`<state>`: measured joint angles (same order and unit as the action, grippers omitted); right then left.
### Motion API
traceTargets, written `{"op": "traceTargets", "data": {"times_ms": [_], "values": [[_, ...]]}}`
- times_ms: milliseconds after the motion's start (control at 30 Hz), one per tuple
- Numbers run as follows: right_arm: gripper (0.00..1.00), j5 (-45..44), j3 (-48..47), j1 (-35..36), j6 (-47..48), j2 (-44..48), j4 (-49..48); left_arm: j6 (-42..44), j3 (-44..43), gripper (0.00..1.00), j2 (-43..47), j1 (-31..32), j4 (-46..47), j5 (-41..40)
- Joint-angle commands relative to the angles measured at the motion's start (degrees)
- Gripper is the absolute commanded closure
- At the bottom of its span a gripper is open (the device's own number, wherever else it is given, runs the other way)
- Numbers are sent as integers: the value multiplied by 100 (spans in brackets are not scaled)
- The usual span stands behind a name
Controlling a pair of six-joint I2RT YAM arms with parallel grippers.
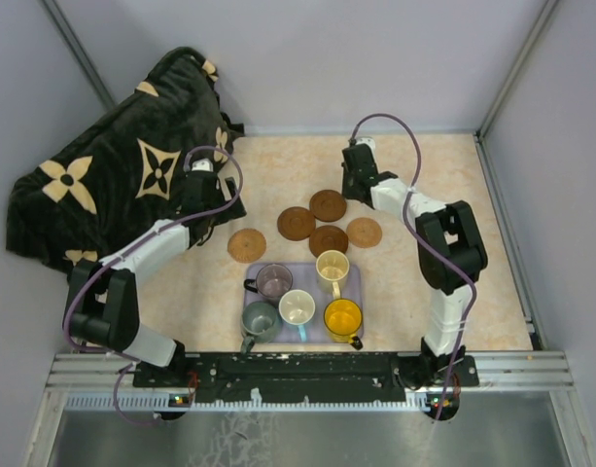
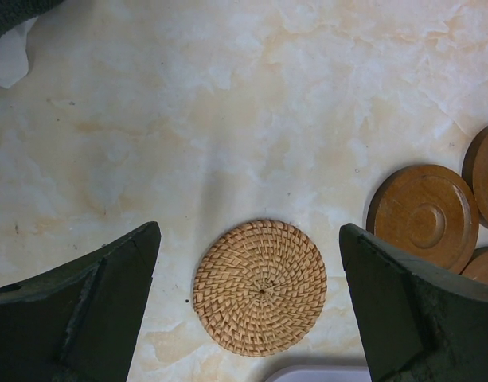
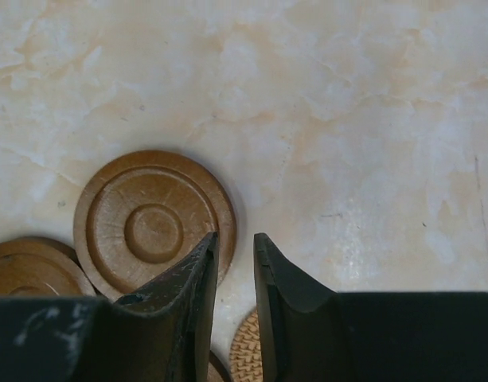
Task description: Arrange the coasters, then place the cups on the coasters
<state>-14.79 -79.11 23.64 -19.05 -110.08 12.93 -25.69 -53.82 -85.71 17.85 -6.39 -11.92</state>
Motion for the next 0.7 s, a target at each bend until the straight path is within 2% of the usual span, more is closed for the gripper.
{"op": "traceTargets", "data": {"times_ms": [0, 300, 667], "values": [[75, 453, -476, 84, 68, -236, -211, -41, -40, 1, 81, -49, 121, -192], [75, 612, -811, 437, 174, -675, -46, -32, 104, 1, 237, -70, 96, -291], [74, 643, -940, 528, 29, -1100, 228, -80, 199, 1, 223, -123, 117, -258]]}}
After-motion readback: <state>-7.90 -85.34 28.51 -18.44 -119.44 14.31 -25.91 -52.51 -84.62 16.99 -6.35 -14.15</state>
